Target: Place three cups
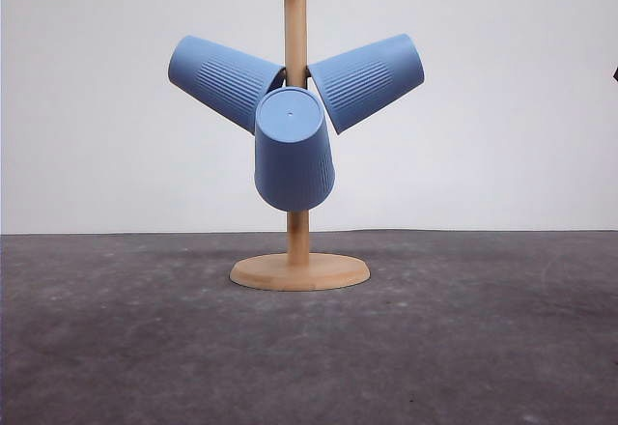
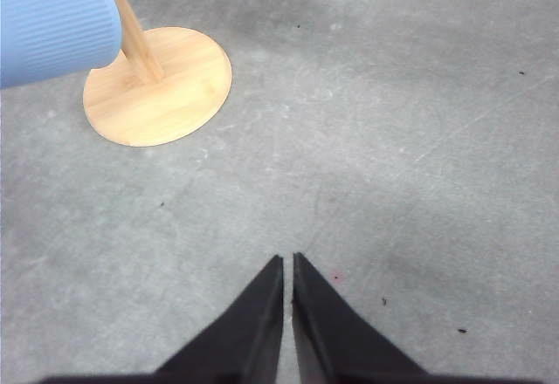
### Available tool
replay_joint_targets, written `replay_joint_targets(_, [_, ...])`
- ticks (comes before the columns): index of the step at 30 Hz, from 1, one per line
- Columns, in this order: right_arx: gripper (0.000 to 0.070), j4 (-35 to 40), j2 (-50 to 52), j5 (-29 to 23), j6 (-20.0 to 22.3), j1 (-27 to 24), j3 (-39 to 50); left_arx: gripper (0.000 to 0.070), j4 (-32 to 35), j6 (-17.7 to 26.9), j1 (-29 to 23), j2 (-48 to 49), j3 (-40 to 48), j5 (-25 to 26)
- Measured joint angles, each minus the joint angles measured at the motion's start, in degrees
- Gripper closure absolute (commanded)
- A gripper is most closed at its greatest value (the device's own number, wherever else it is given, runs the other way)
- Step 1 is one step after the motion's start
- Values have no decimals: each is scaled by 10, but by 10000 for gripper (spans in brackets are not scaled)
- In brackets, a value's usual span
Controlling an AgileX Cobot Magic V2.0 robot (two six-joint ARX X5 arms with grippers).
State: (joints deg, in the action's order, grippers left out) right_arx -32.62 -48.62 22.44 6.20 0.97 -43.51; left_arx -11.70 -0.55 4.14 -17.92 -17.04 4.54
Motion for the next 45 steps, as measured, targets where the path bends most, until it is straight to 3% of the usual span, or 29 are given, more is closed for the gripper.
replay_joint_targets(11, [688,0,0,0,0,0,0,700,2,-16,0,175,150,-16])
replay_joint_targets(34, [691,1,0,-1,1,0,0,700,15,-19,-2,176,157,-17])
replay_joint_targets(40, [691,24,23,-71,32,-4,1,700,15,-19,-2,176,157,-17])
replay_joint_targets(45, [691,40,107,-131,52,-15,55,700,15,-19,-2,176,157,-17])
